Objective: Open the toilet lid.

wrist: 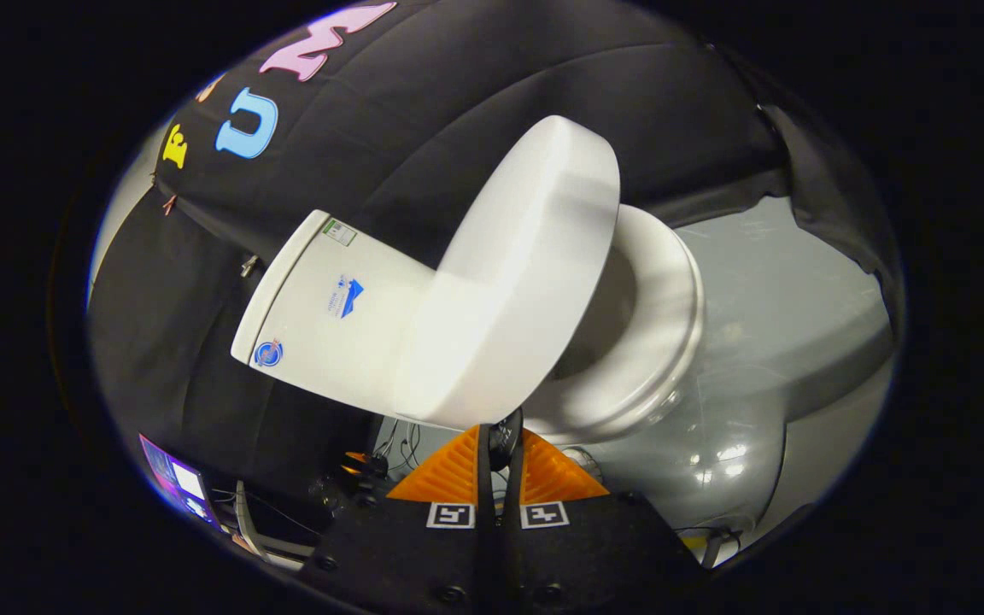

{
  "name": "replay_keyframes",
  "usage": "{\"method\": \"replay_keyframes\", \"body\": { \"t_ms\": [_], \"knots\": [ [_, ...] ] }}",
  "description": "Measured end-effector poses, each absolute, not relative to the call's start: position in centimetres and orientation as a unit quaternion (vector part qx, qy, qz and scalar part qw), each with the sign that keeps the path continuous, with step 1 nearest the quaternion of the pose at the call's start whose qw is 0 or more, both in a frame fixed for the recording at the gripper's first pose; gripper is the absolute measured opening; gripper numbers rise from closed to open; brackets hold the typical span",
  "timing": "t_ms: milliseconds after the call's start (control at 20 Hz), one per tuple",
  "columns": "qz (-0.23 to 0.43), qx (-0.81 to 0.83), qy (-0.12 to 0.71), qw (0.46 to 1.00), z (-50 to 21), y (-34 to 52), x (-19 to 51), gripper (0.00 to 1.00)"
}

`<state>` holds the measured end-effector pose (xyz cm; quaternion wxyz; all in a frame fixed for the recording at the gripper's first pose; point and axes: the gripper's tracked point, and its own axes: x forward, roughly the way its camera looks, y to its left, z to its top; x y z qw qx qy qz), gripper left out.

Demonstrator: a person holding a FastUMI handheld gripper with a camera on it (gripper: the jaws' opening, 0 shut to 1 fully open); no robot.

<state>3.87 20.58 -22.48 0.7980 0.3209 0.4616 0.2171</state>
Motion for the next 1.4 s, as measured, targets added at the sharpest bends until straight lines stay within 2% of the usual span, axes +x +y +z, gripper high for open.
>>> {"method": "replay_keyframes", "body": {
  "t_ms": [400, 1400],
  "knots": [
    [0.274, 0.271, 0.399, 0.832, -13.5, 25.2, 5.4, 0.05],
    [0.375, 0.153, 0.3, 0.864, -4.4, 37.3, 7.3, 0.05]
  ]
}}
